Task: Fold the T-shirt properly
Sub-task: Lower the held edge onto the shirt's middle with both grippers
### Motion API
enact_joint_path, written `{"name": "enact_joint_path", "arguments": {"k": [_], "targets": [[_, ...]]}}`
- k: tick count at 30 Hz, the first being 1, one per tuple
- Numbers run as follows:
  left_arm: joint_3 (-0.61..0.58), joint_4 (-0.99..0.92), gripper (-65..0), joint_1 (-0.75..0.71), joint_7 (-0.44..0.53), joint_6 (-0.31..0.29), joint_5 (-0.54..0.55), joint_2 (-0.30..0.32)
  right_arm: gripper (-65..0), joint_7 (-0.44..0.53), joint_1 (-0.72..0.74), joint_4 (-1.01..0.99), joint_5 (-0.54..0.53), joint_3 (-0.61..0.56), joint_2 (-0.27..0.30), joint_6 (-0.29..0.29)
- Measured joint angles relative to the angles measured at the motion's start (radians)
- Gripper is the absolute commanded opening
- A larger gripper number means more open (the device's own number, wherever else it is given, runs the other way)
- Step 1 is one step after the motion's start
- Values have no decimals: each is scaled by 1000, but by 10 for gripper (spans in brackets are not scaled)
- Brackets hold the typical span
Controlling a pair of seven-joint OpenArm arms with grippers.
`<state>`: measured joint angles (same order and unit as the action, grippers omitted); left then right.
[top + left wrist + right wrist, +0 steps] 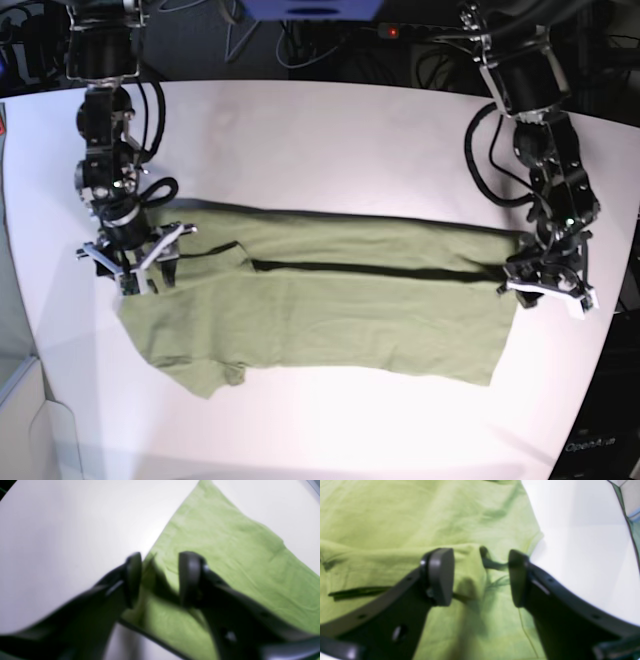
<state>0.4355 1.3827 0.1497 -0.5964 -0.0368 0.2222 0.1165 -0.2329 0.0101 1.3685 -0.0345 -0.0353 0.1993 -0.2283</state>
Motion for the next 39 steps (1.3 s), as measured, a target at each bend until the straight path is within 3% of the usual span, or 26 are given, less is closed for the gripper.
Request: {"name": "enact_joint_path", "arguments": {"k": [3, 9, 11, 13, 16, 17, 18, 34, 39], "targets": [[-2, 0, -250, -1, 3, 0, 0, 0, -289, 6, 1, 1, -1, 0, 0, 0], [-4, 0, -251, -18, 10, -3, 0, 0, -292, 8, -9, 5, -1, 2, 1, 0], [-3, -1, -255, -22, 10, 0, -1, 0, -321, 6, -25, 12, 0, 2, 2, 0], [-3, -15, -320, -16, 19, -2, 0, 0, -425, 5, -45, 22, 1, 4, 2, 0], [-5, -68, -520, -11, 16, -8, 2, -2, -622, 3, -68, 60, 1, 5, 2, 0], [-5, -80, -597, -12, 14, -6, 2, -3, -650, 12, -71, 66, 0, 5, 2, 0], [-5, -90, -650, -13, 10, -8, -1, -3, -650, 13, -71, 68, -1, 5, 0, 0], [-5, -172, -638, 23, 10, 0, -12, 3, -644, 5, -97, -24, 1, 5, 0, 0], [-93, -198, -638, 21, 10, -1, -178, 15, -646, 42, -93, -60, -3, 5, 3, 1]]}}
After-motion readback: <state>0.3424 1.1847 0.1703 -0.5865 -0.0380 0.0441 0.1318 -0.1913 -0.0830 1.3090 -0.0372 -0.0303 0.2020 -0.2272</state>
